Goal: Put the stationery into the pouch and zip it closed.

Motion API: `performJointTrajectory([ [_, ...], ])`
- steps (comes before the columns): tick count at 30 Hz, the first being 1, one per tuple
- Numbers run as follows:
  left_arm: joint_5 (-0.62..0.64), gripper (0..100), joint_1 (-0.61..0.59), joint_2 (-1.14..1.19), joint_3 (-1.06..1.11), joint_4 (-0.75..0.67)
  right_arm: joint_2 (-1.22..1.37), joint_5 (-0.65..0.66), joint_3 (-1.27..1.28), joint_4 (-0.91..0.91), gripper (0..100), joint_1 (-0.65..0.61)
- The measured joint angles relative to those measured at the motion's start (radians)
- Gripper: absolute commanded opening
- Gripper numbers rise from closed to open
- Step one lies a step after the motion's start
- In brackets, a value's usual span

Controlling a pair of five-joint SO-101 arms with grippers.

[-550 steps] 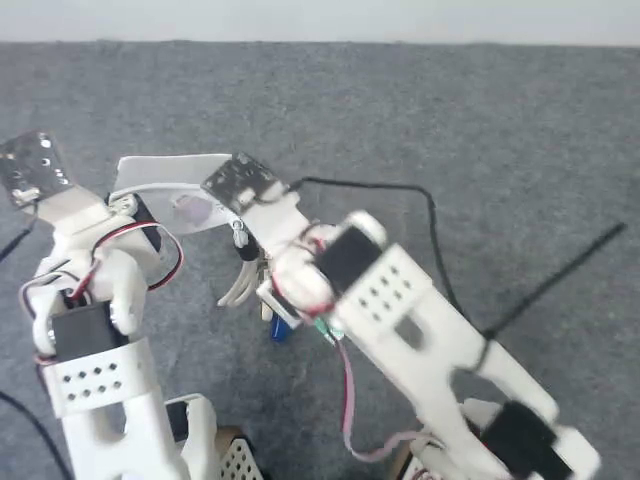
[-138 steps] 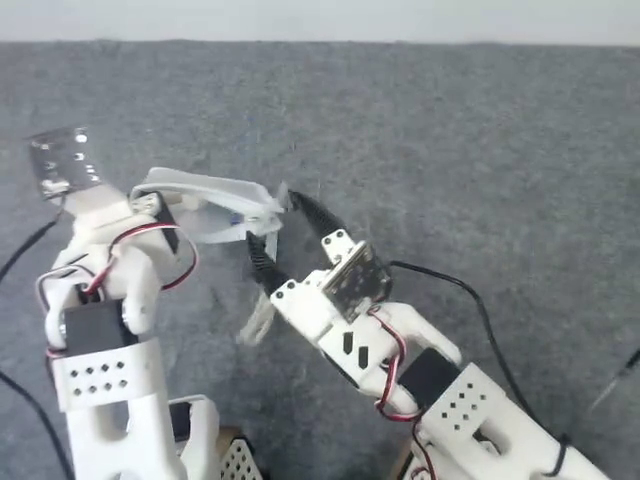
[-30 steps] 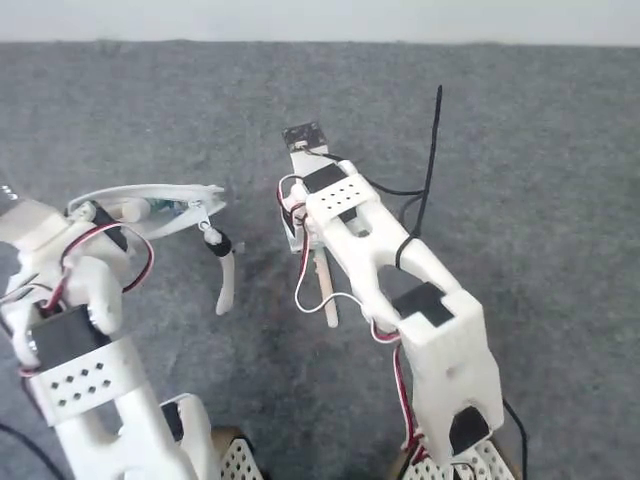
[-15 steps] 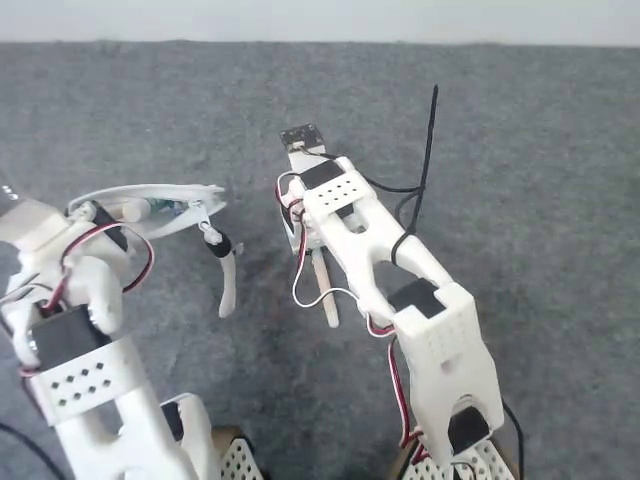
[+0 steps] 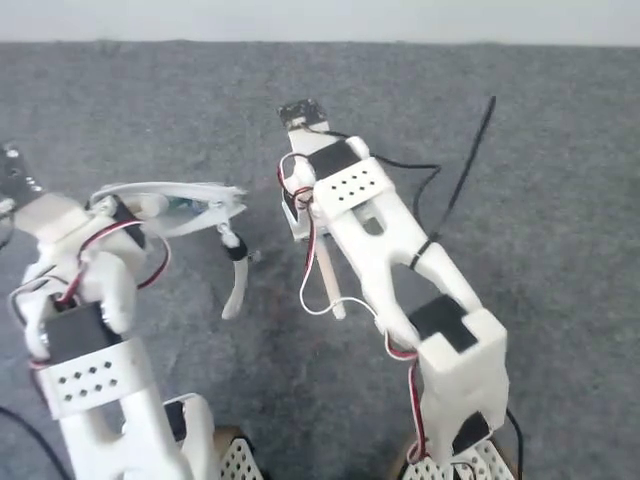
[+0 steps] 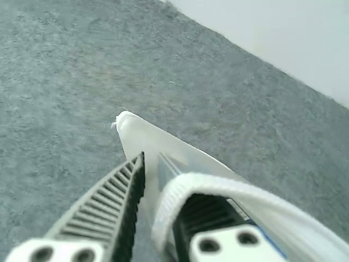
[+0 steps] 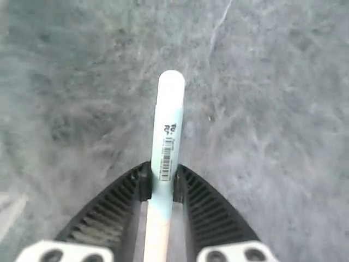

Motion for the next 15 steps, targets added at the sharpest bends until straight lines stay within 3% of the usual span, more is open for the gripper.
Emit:
performJointTrajectory([
  [15,-0.006,3,0.072,0.0,0.0,0.0,-0.284,0.0,0.0,0.106,0.6,0.043],
])
